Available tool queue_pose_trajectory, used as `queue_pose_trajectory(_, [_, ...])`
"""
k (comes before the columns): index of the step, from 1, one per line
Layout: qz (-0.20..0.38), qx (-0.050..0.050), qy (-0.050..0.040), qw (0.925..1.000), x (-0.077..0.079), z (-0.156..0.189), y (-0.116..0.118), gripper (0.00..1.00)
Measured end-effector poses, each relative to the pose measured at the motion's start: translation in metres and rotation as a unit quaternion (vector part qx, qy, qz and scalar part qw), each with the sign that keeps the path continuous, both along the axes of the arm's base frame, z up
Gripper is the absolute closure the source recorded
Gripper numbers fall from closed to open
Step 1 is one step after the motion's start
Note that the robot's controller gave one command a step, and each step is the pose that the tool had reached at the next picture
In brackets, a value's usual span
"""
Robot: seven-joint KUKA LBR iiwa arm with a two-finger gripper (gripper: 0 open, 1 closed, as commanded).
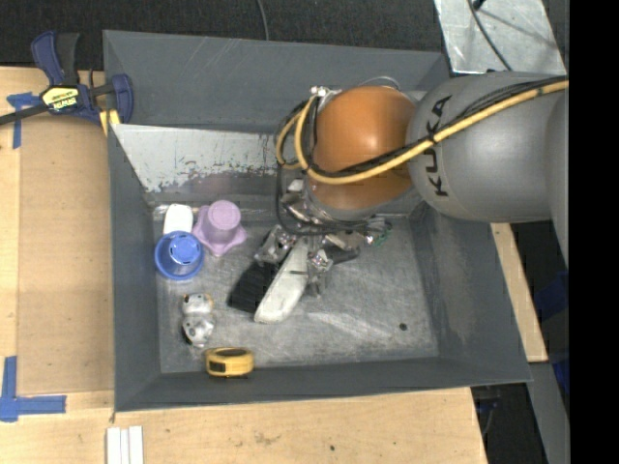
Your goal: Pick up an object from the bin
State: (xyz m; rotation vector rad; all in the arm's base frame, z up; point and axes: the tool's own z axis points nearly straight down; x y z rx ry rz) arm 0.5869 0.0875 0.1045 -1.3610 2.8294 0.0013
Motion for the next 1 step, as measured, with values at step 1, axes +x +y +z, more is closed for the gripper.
queue_pose_trajectory(1, [-0.001, 0.000, 0.0001, 1.0000, -0.0001, 0.0128, -0.0001, 1.00])
